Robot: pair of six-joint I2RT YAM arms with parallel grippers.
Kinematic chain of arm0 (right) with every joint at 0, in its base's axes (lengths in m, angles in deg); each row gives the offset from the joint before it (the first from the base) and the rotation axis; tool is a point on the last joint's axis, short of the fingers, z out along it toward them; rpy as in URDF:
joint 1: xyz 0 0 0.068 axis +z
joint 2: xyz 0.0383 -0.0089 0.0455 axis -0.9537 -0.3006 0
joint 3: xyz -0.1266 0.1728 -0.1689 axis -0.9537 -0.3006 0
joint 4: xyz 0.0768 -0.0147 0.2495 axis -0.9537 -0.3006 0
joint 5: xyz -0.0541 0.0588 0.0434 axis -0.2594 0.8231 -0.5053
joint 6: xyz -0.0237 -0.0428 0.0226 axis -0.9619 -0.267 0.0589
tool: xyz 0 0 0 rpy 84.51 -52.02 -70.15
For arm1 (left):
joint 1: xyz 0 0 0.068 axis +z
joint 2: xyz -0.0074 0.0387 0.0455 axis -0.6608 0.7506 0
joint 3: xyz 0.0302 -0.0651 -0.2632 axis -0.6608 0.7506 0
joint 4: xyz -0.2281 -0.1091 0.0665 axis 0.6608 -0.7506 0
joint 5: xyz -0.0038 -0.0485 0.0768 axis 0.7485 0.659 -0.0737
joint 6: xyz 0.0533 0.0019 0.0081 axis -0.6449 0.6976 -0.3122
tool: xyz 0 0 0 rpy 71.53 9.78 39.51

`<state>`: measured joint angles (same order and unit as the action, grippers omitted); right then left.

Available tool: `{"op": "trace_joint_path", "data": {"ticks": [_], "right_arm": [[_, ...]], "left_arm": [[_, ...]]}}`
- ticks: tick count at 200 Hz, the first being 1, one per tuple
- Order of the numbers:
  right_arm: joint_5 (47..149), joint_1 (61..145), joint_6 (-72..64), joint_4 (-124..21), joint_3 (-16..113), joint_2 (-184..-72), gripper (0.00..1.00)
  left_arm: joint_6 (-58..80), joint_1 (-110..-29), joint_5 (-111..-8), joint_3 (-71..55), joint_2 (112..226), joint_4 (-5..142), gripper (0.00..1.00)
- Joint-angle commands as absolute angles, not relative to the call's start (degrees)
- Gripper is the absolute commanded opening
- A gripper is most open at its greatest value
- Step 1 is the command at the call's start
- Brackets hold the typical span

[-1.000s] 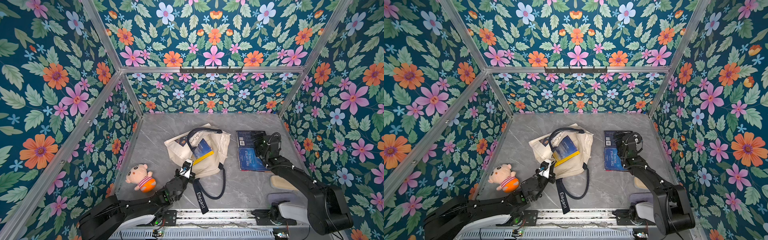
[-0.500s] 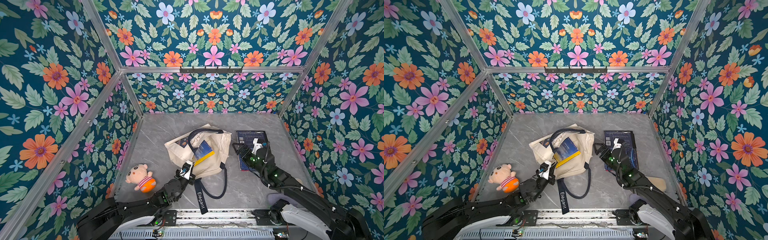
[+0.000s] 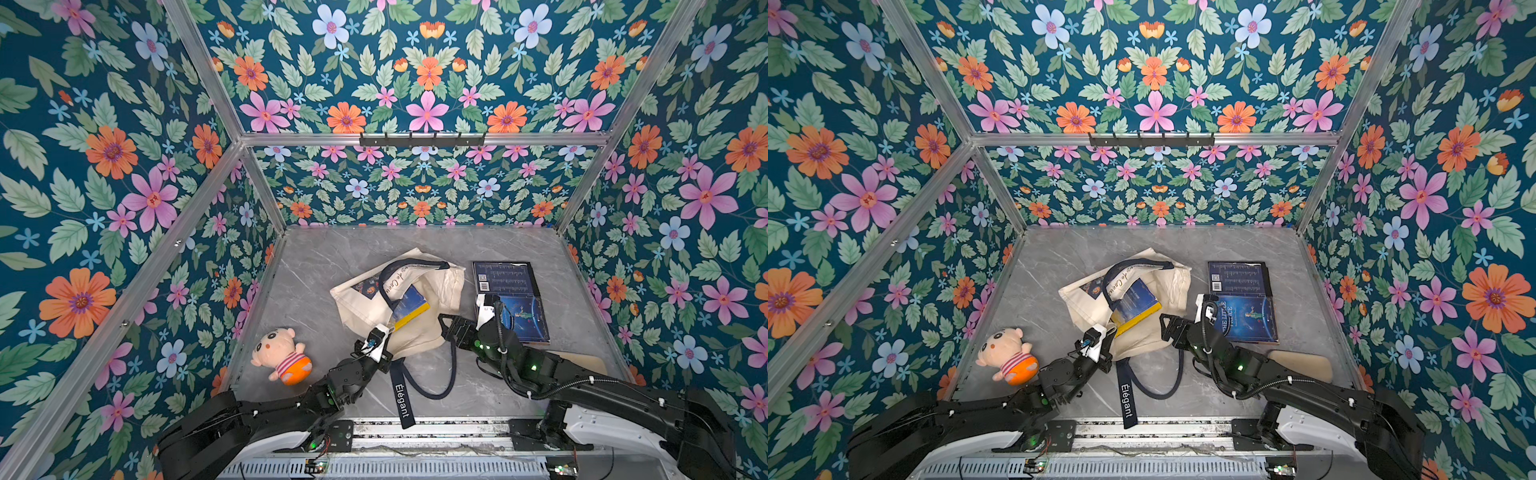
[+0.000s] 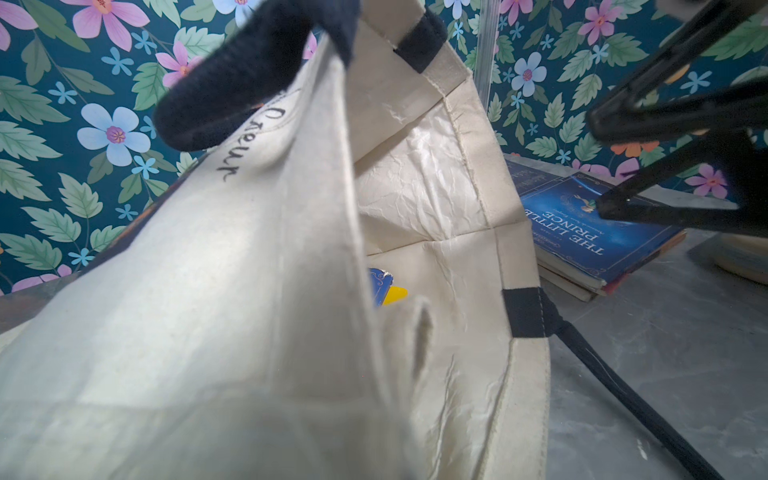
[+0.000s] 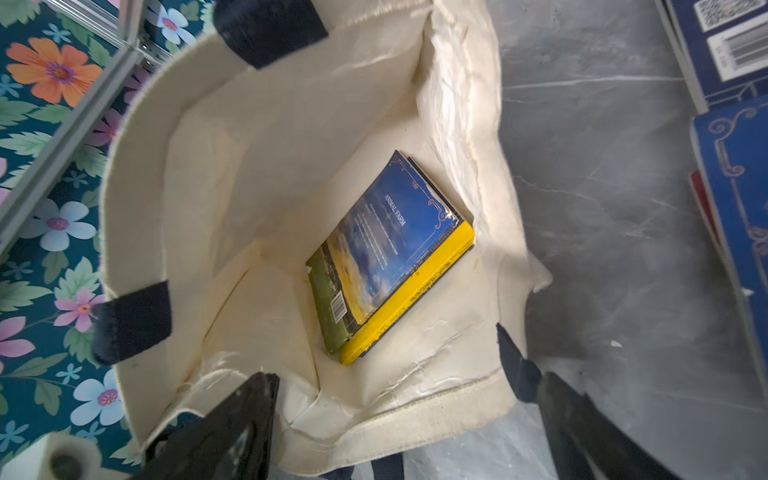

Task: Take out the books from the canvas bag
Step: Pick up the book from the canvas bag.

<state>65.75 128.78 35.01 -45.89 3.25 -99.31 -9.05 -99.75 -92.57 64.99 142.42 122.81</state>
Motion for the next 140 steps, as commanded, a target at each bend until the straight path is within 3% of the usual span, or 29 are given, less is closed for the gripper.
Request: {"op": "trace_joint_path", "data": {"ticks": [1, 24, 58, 93, 140], "right_arm": [[64.66, 129.34, 37.94, -43.81, 4.58, -102.60, 0.99], [65.81, 129.60, 41.51, -42.43, 5.70, -107.25, 0.99], [66.99, 129.84, 45.24, -39.34, 7.46, -113.61, 0.94], [69.26, 129.98, 46.97, -30.67, 9.56, -121.47, 0.82], [68.53, 129.91, 46.02, -25.82, 14.32, -130.06, 0.78]], "left_arm": [[-10.33, -99.72, -90.06, 65.06, 142.96, 127.85, 0.00], [-10.50, -99.72, -88.19, 65.02, 143.16, 128.19, 0.00], [-10.59, -99.72, -87.01, 65.19, 142.81, 128.37, 0.00], [-10.34, -99.72, -85.70, 64.84, 143.11, 128.29, 0.00], [-9.63, -99.72, -85.05, 64.71, 142.64, 126.51, 0.00]]}}
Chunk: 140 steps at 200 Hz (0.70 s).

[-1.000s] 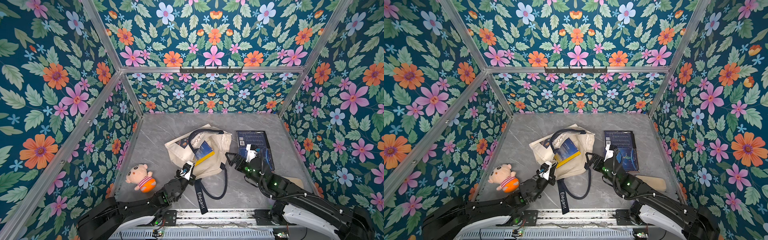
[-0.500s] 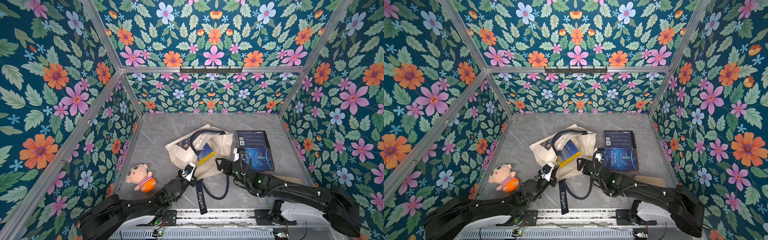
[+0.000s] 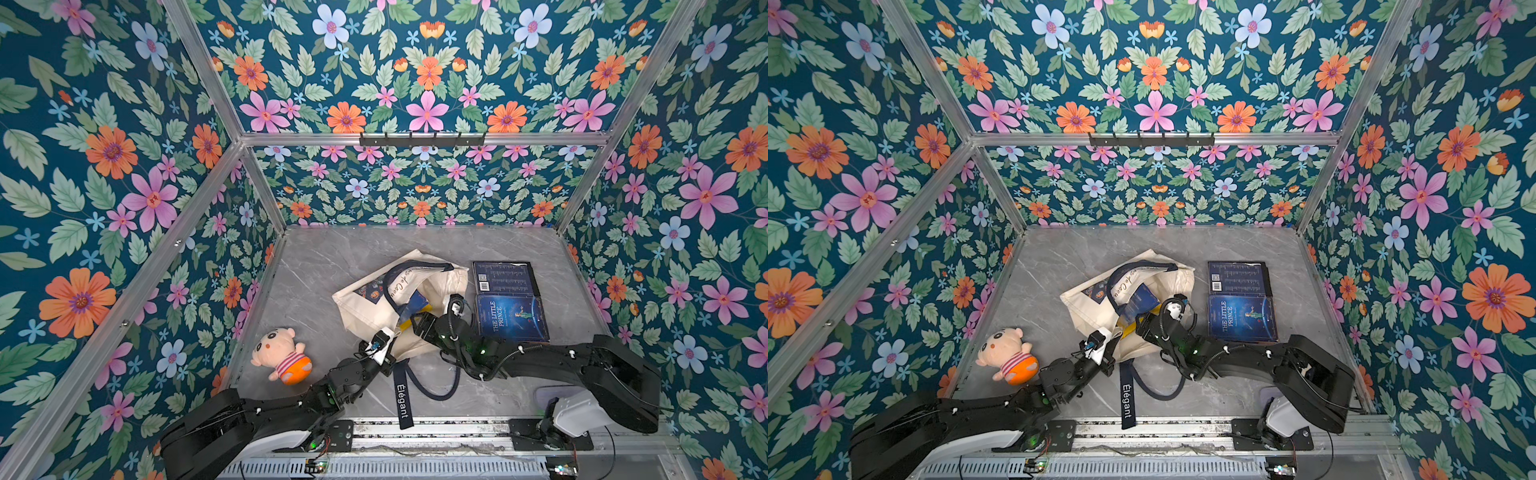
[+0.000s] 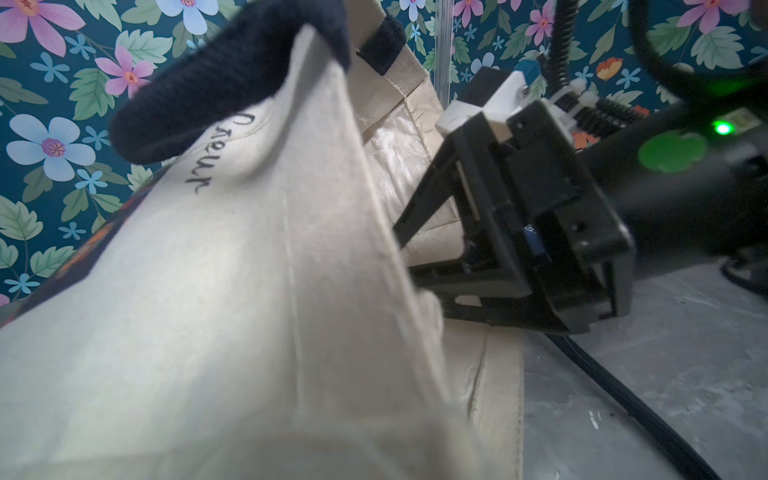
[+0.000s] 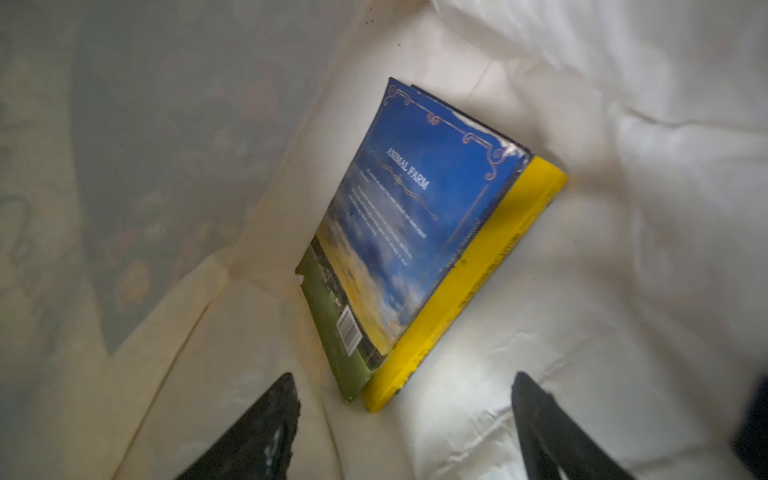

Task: Take out the books from the canvas bag
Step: Pick up the book from the canvas bag.

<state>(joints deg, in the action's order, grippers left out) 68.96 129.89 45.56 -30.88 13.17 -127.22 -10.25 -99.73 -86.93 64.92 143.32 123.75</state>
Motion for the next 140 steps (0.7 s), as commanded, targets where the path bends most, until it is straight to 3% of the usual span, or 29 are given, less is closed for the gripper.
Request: {"op": "trace_joint_path", "data": {"ticks": [1, 88, 140], "right_arm": [[68.48, 129.91, 46.11, -25.66, 14.35, -130.19, 0.78], [68.88, 129.69, 47.77, -17.84, 18.54, -143.31, 0.69], [69.02, 128.05, 46.80, -12.33, 21.18, -149.08, 0.57]], "left_arm": [[-9.63, -99.72, -85.13, 64.73, 142.59, 126.48, 0.00], [-9.92, -99.72, -86.54, 64.57, 143.05, 124.87, 0.00], [-9.05, -99.81, -85.17, 63.52, 144.08, 123.19, 0.00]]}}
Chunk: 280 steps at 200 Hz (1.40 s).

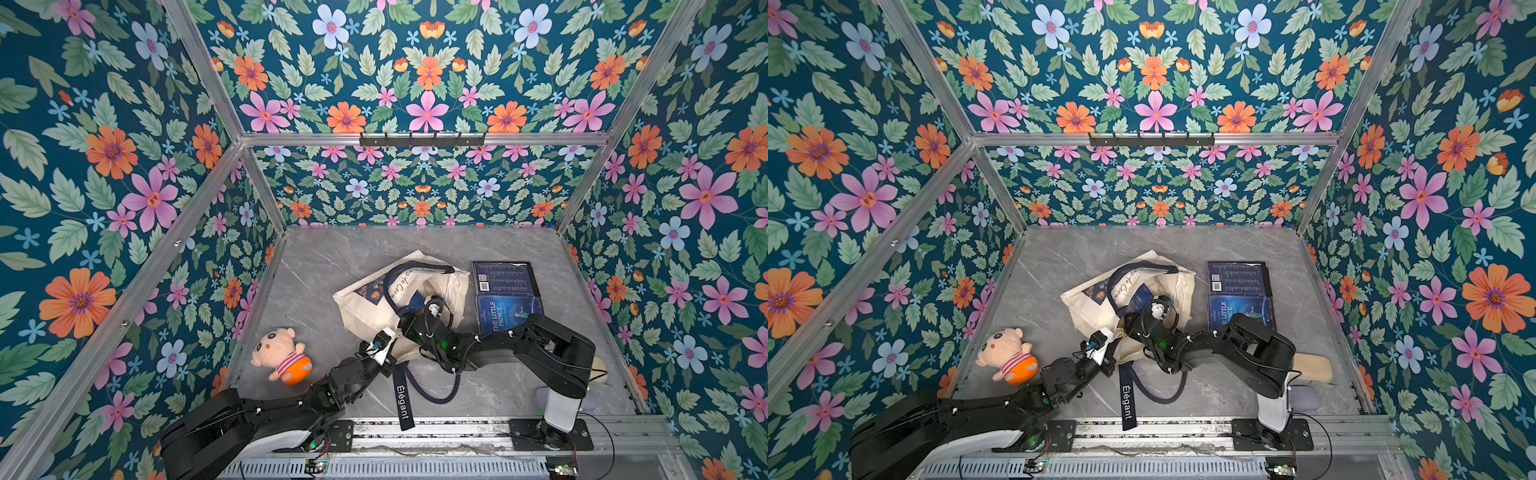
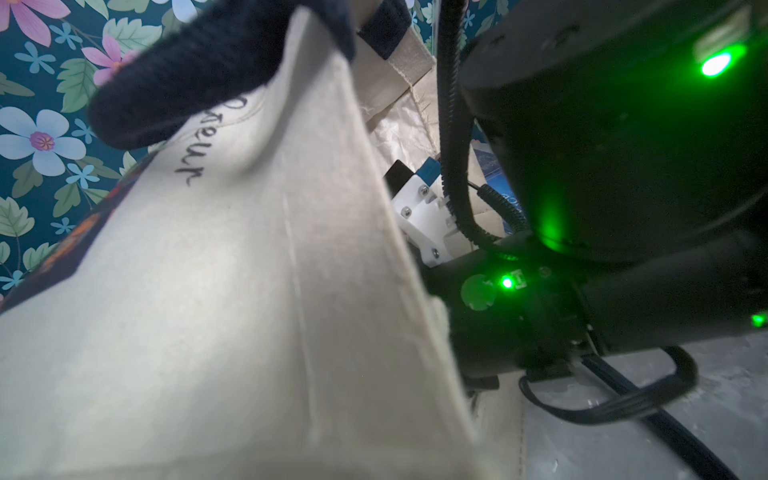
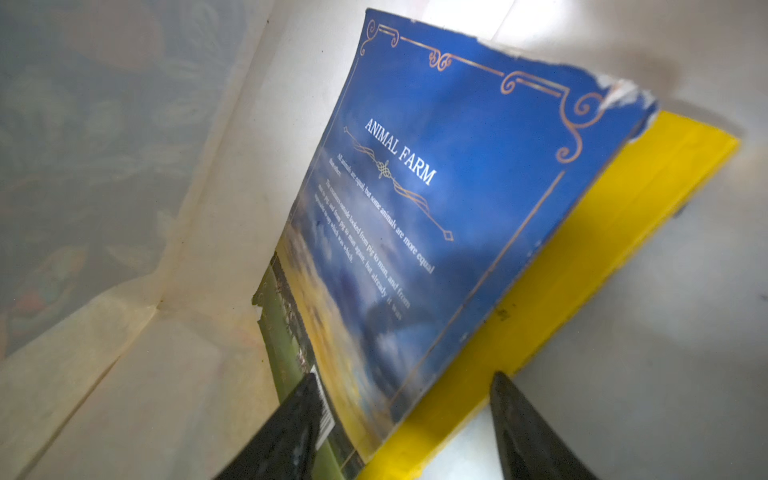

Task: Take out the books from the canvas bag
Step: Pick up the book from the canvas bag.

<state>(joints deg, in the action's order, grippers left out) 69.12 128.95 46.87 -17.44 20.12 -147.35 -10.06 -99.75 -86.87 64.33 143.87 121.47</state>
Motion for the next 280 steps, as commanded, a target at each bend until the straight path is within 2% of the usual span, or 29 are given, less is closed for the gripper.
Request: {"op": "trace_joint_path", "data": {"ticks": [1, 15, 59, 110, 204, 280], "right_arm": [[69.03, 128.01, 46.81, -12.19, 21.20, -149.19, 0.56], [69.81, 127.31, 46.80, -9.94, 21.58, -150.02, 0.49], [70.19, 126.02, 44.44, -8.71, 23.51, -150.38, 0.42], [69.45, 125.66, 42.31, -9.23, 24.46, -149.77, 0.41], [70.80, 124.31, 41.63, 4.77, 25.51, -152.61, 0.39], [73.00, 124.09, 46.68, -2.32, 28.34, -154.48, 0.36]], "left_arm": [[-8.99, -99.81, -85.10, 63.52, 144.06, 123.15, 0.00], [-8.92, -99.81, -84.61, 63.44, 144.11, 122.92, 0.00], [-9.32, -99.81, -84.66, 63.24, 143.83, 122.93, 0.00], [-9.28, -99.83, -84.18, 63.35, 142.64, 122.60, 0.00], [-9.14, -100.04, -82.92, 63.81, 141.74, 122.83, 0.00], [-9.54, -100.15, -83.09, 63.96, 141.59, 122.92, 0.00]]}}
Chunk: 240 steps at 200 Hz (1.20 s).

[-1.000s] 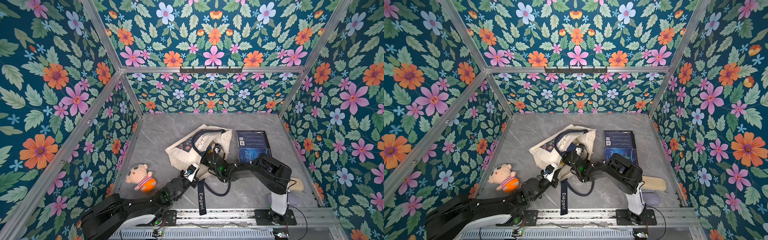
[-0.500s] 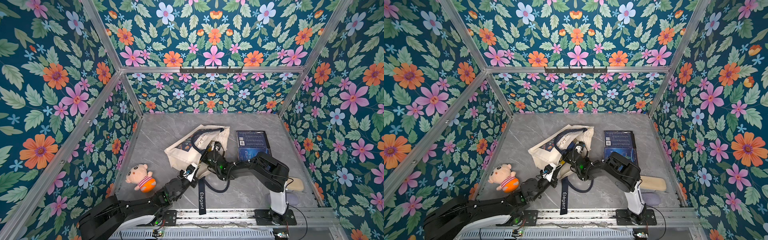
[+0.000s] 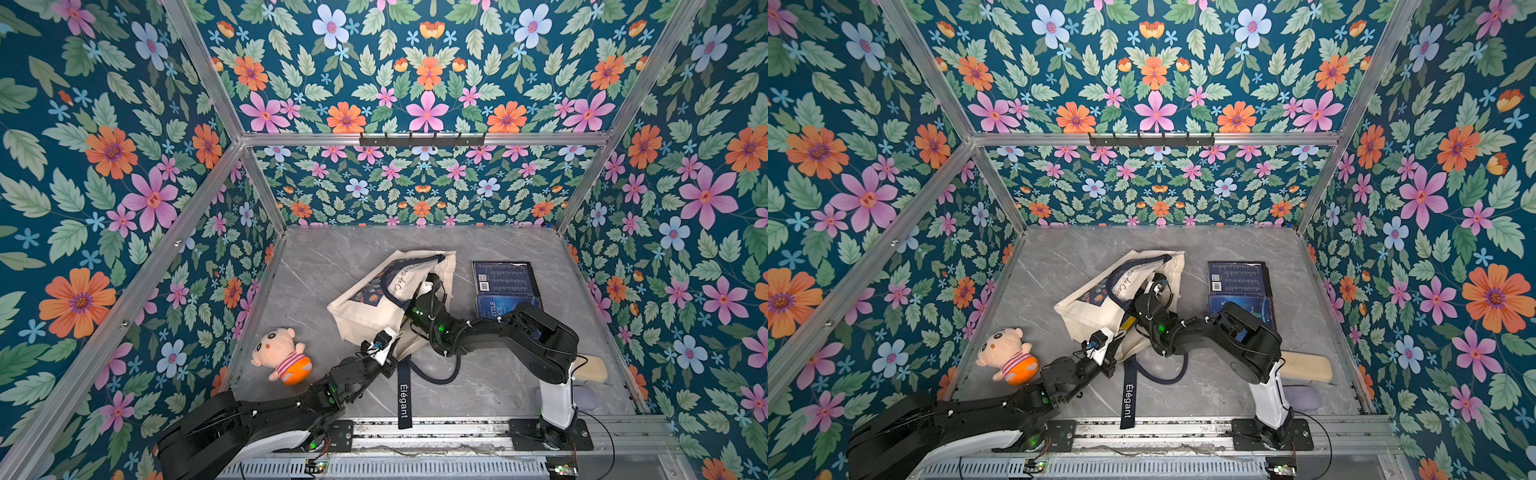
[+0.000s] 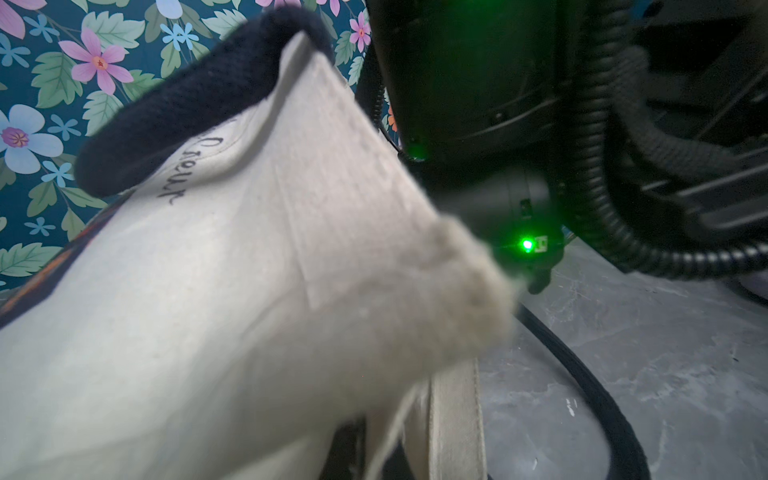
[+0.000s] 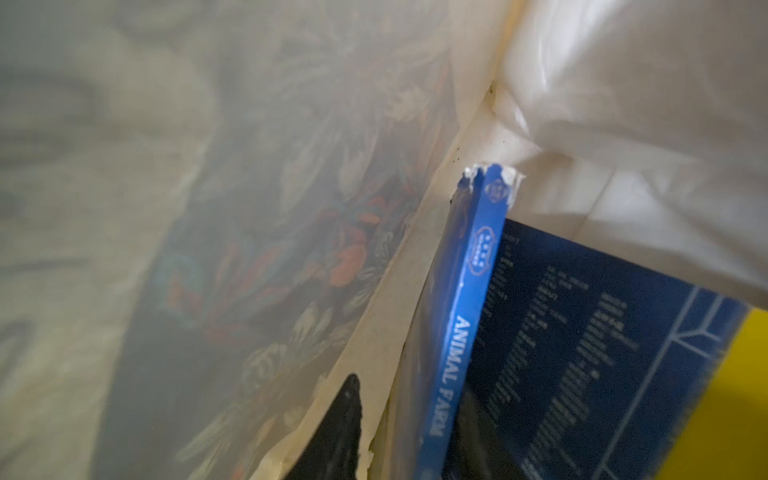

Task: Take out the books from the canvas bag
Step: Pick up the book from the canvas bag.

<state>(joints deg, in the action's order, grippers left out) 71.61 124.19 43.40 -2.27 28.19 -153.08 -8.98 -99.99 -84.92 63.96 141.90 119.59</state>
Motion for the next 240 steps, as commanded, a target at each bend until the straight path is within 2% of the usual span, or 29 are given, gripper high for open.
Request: {"op": "trace_joint_path", "data": {"ticks": [1, 43, 63, 112, 169, 240], "right_arm": [[73.04, 124.09, 46.88, -2.40, 28.30, -154.52, 0.36], [73.34, 123.92, 49.01, -1.48, 27.47, -155.76, 0.34], [72.64, 123.83, 48.86, -2.45, 26.64, -154.74, 0.18], [68.85, 123.82, 47.98, -0.58, 21.51, -151.14, 0.00], [65.99, 123.83, 48.22, 4.98, 14.56, -147.39, 0.00], [64.19, 124.69, 43.43, 7.71, 7.98, -137.69, 0.00]], "left_arm": [[-9.54, -100.16, -83.09, 63.96, 141.58, 122.92, 0.00], [-9.72, -100.16, -83.66, 64.31, 140.64, 122.84, 0.00], [-9.72, -100.12, -84.04, 64.49, 140.36, 122.84, 0.00], [-10.15, -100.15, -85.86, 66.17, 138.71, 125.20, 0.00], [-10.75, -100.12, -91.86, 67.31, 138.92, 127.43, 0.00], [-10.35, -100.07, -100.62, 67.04, 141.57, 128.95, 0.00]]}}
